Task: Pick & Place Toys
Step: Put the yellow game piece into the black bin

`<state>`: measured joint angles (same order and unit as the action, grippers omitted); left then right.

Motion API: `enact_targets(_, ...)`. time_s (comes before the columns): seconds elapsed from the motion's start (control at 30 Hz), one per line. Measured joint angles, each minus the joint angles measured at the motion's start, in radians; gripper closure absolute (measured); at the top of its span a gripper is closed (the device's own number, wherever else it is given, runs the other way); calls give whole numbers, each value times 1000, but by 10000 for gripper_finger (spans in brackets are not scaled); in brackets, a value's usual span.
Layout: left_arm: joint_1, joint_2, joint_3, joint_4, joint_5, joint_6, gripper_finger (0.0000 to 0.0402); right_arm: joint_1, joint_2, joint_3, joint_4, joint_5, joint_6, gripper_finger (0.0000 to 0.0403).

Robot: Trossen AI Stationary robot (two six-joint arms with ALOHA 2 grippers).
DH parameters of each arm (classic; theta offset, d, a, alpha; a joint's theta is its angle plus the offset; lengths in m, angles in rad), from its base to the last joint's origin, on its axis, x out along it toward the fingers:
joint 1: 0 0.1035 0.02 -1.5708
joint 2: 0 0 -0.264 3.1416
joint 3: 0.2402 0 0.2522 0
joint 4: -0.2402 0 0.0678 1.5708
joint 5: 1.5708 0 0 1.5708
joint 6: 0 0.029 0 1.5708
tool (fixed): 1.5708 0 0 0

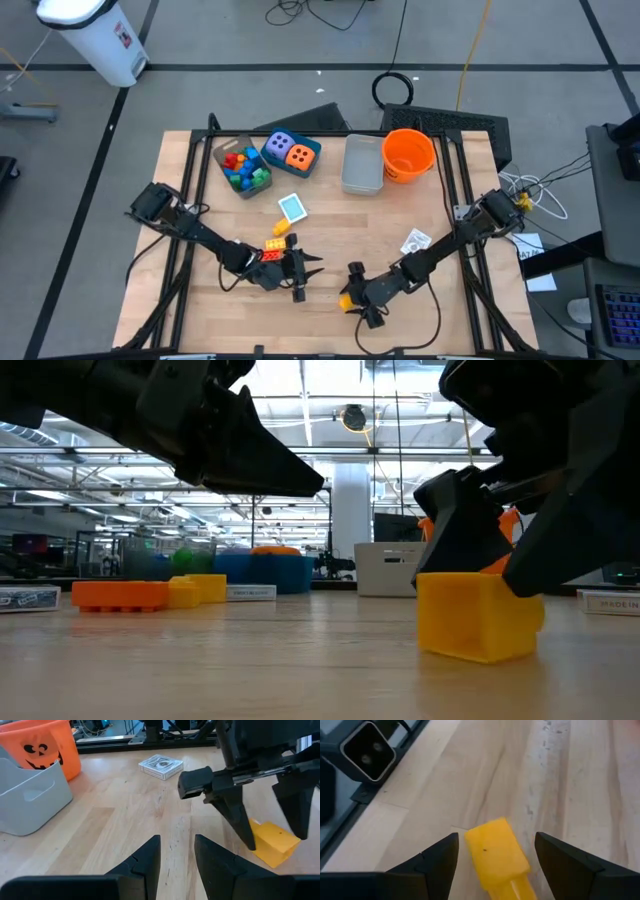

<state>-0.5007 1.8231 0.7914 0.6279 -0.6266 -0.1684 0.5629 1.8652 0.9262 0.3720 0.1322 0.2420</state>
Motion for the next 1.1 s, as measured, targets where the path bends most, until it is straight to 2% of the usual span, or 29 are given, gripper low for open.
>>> enact_targets(0.53, 0, 0, 0, -6, 0, 0, 273, -6, 0, 0, -41, 8, -75, 149)
enact_targets(0.7, 0, 0, 0, -7, 0, 0, 273, -6, 0, 0, -79, 54, -101, 154)
enact_targets(0.83, 0, 0, 0, -7, 0, 0, 273, -7, 0, 0, -78, 55, -131, 179)
enact_targets(1.1, 0, 0, 0, -8, 0, 0, 273, -27, 0, 0, -78, 53, -135, 260)
